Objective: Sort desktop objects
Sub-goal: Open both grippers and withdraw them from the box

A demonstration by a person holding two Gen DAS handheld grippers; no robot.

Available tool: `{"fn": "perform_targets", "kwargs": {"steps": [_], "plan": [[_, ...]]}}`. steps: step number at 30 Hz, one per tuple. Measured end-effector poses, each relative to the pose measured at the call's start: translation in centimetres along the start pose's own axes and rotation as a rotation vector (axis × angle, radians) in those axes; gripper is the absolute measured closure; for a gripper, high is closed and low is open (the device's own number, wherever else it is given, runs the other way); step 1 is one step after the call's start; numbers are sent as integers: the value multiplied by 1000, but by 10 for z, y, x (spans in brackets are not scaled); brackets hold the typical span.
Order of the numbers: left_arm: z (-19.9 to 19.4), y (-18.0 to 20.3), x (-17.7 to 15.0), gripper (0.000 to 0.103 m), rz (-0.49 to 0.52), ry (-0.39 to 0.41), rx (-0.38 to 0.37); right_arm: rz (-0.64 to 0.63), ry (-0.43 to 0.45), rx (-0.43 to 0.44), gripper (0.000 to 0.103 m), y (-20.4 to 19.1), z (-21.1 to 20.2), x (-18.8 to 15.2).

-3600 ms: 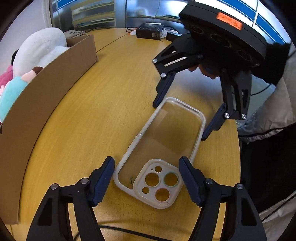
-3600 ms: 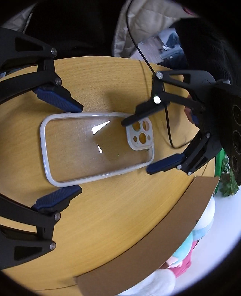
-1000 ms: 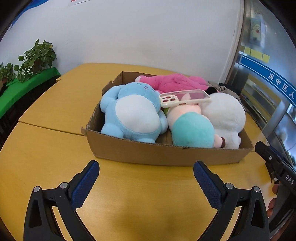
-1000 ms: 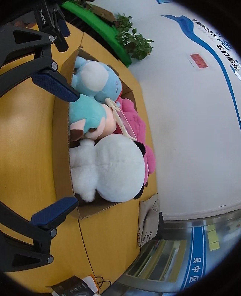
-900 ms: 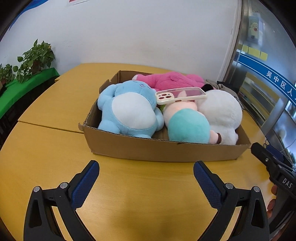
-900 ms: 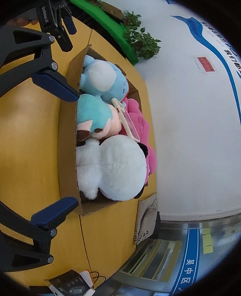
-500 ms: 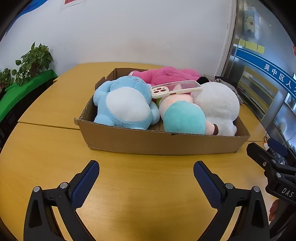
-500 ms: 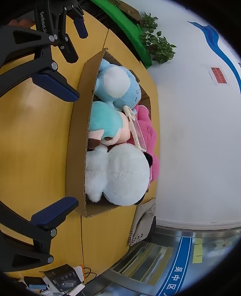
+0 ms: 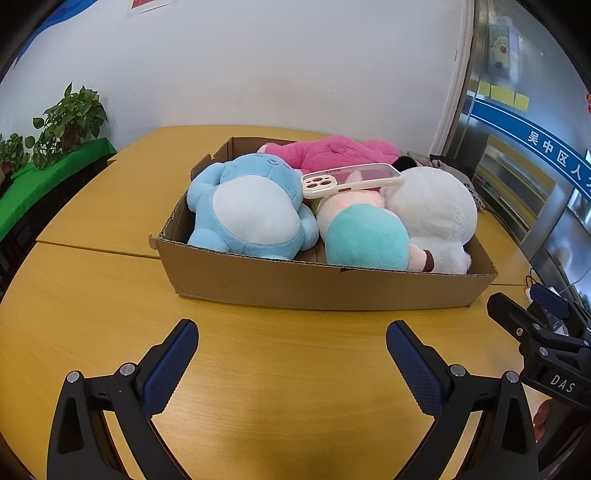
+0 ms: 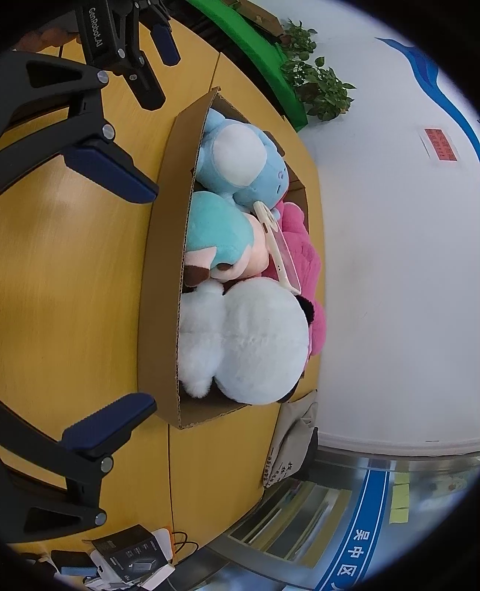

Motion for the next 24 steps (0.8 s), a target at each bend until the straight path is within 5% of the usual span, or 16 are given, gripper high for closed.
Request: {"fn": "perform_targets", "kwargs": {"steps": [24], "plan": [[-8, 14, 0, 0, 51, 13, -9, 6, 1, 12, 0, 6, -6, -3]]}}
Point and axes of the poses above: each gripper's, at about its wrist camera, not at the fingertips, and z roughly the way its jaws point, y to its right, x to its top, the point moved 2 cm from there along z, roughly the way its jaws point, and after that the axes turned 10 degrees about x, right-handed, at the moved point
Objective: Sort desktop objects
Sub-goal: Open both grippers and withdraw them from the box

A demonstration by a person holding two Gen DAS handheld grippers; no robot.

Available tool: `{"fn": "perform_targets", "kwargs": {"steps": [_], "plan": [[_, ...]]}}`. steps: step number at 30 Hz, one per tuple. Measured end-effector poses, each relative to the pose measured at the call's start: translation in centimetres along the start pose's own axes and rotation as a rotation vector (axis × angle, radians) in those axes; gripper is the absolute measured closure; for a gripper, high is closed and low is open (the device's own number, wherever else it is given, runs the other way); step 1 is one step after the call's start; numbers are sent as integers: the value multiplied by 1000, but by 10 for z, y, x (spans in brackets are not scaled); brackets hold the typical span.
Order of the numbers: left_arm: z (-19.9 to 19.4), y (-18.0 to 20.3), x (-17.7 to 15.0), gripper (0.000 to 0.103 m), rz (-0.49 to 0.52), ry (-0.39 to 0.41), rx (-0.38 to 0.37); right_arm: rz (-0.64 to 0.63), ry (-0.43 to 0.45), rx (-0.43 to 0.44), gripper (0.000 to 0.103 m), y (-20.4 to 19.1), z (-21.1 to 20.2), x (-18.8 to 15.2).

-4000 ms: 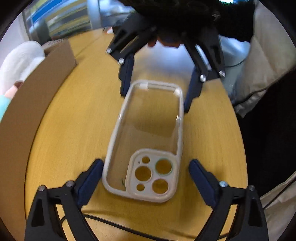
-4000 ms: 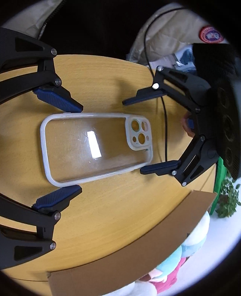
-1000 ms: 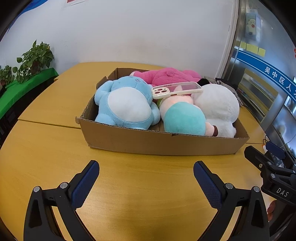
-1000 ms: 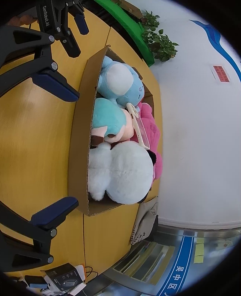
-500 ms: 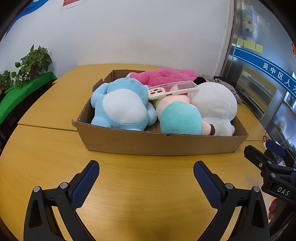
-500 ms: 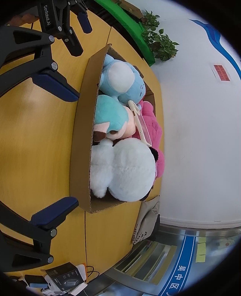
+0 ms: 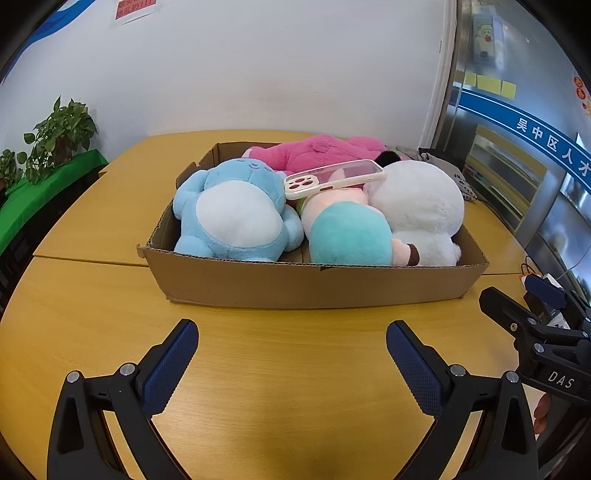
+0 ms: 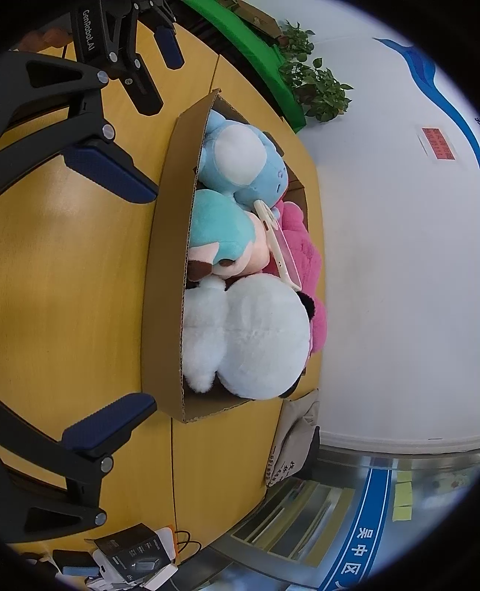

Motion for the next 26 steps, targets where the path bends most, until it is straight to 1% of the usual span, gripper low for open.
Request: {"fn": "perform_targets", "kwargs": {"steps": [5, 8, 10, 12, 15, 18, 19, 22, 26], "plan": [[0, 2, 1, 0, 2, 2, 17, -1, -5, 3, 0, -2, 1, -1], [-2, 5, 2, 0, 7, 2, -4, -5, -6, 4, 0, -3, 1, -1], [-2, 7, 1, 0, 9, -16, -39, -8, -6, 3, 0, -3, 1, -1], [-2, 8, 0, 0, 5, -15, -59, -8, -8, 2, 0, -3, 2, -1], [-5, 6, 0, 0, -25, 0, -25, -9, -11, 0, 0, -4, 3, -2], [-8, 3, 1, 0, -37, 3, -34, -12, -11, -6, 0, -4, 3, -2], [-9, 2, 1, 0, -38, 3, -33, -11, -11, -8, 0, -3, 3, -1], [-8, 3, -1, 0, -16, -3, 13, -9, -10, -11, 0, -3, 3, -1], [-6, 2, -3, 0, -15, -8, 13, -9, -10, -11, 0, -4, 3, -1]]}}
Point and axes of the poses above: each gripper's, at about its wrist camera, not at the fingertips, and z roughly the way its jaws point, y to its right, x to its top, the point moved 2 cm from there along z, roughly the way its jaws point, and after that the axes turned 10 degrees about x, right-handed, at the moved point
